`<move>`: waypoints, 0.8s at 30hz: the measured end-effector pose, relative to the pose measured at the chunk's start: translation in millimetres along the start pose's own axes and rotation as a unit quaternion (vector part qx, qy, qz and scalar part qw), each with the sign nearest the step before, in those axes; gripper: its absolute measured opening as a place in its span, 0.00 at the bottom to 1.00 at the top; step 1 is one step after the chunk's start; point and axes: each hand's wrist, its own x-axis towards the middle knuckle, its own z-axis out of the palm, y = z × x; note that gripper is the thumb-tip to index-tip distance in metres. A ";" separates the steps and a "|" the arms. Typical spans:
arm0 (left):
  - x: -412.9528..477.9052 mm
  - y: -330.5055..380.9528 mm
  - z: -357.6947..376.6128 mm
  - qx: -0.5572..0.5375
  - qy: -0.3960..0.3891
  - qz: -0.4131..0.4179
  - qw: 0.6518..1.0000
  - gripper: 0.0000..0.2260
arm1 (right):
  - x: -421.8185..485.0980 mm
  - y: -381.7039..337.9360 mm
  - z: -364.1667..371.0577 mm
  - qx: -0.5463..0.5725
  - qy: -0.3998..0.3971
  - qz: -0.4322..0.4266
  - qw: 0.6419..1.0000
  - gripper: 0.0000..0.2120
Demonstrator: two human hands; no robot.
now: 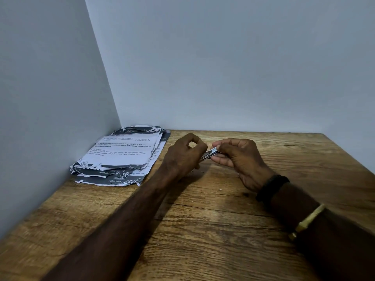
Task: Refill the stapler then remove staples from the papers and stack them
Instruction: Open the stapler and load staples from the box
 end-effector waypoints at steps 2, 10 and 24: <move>-1.6 0.9 0.8 -0.015 0.000 0.041 0.999 0.10 | 0.4 -0.9 -0.5 0.006 0.003 0.003 1.000 0.10; 0.3 -5.4 0.0 0.015 0.002 0.101 0.995 0.11 | 4.3 -5.2 -6.2 0.036 0.047 0.002 0.998 0.06; 3.9 -12.8 -3.6 0.134 0.057 0.181 0.972 0.06 | -3.0 -8.9 -15.1 -0.319 0.098 -0.226 0.915 0.05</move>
